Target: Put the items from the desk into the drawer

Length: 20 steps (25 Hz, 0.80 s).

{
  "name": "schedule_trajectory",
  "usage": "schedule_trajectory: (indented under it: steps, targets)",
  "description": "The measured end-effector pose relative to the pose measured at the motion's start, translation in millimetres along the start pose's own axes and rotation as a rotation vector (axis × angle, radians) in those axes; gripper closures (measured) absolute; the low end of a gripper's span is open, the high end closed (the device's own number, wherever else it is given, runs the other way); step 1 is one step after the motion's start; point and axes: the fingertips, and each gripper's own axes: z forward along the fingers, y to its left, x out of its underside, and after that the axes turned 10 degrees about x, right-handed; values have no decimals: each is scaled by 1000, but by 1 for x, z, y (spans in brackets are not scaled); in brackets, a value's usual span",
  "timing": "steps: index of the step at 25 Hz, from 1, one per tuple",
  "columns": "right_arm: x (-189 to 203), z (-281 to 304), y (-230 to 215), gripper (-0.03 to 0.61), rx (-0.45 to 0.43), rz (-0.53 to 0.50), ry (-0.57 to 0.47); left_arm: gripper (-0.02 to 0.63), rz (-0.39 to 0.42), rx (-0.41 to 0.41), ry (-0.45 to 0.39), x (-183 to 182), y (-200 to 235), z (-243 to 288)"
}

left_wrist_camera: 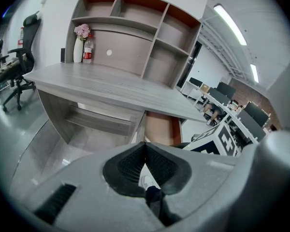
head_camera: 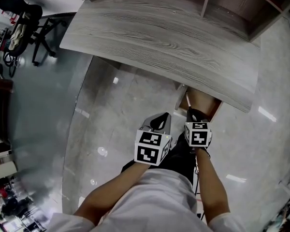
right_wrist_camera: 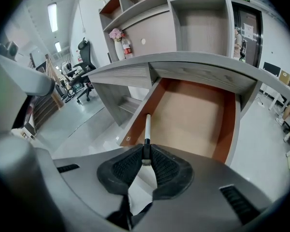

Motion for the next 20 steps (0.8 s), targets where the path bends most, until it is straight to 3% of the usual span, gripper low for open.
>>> schedule_trajectory:
  steps: [10, 20]
  targets:
    - [3, -2, 1, 531, 5, 10, 12, 612, -3, 1, -4, 0, 2, -4]
    - [-7, -58, 10, 531, -19, 34, -58, 612, 32, 53, -46, -15, -27, -10]
